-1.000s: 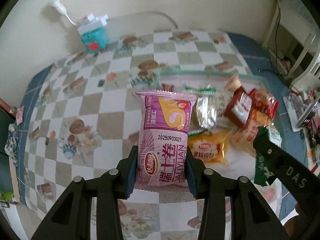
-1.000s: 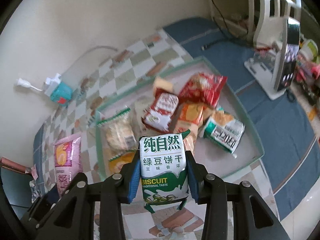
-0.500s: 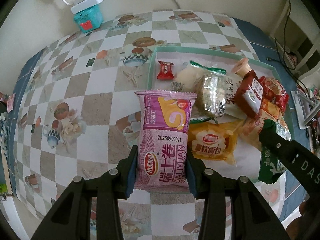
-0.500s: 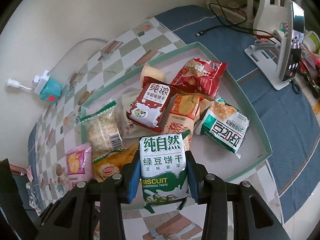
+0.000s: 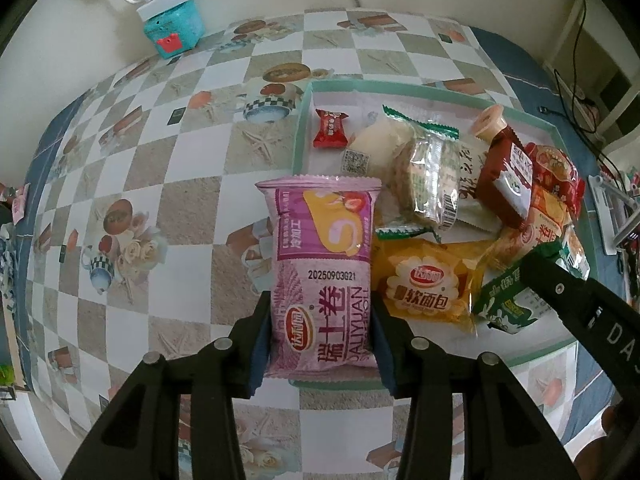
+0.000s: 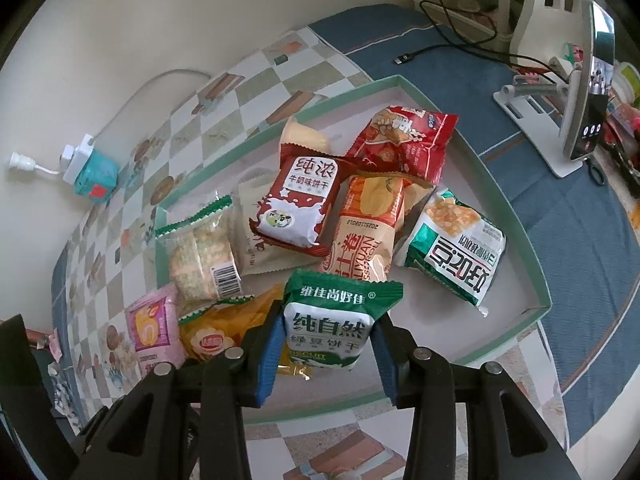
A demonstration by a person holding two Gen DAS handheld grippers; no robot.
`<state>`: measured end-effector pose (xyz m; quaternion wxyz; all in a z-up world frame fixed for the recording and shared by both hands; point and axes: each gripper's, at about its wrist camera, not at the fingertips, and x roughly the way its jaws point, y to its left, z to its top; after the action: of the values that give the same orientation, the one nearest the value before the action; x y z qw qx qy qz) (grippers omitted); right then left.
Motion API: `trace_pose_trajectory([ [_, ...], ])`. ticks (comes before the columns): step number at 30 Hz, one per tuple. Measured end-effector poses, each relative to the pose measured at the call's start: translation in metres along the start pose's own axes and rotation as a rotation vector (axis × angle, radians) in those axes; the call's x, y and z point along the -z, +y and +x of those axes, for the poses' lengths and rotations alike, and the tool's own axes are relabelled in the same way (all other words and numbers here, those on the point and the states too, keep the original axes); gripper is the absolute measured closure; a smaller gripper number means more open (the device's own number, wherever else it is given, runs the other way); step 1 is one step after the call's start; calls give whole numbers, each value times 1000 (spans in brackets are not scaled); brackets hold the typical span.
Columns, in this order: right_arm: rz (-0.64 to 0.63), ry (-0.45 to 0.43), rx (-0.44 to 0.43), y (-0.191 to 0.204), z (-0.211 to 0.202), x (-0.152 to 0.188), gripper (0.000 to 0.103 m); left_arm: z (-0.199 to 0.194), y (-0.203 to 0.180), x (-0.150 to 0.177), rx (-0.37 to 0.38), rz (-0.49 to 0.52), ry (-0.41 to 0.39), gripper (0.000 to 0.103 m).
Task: Organize snacks
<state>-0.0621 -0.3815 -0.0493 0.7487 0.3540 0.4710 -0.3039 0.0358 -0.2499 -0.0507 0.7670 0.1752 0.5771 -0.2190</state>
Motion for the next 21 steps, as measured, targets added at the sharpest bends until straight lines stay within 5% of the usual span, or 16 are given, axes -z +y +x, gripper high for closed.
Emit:
trace_pose_trajectory([
  [4,-2,-1,6,-1,-1,0,58,-1,0,-1,13,0,6,41],
  [10,-14,0,24,0,-3,-1,57,-4,-3,-1,20,14,1,33],
  [21,-15,-14,60,-3,-7,-3,35,-10,14,-5,61,-37,-6,23],
])
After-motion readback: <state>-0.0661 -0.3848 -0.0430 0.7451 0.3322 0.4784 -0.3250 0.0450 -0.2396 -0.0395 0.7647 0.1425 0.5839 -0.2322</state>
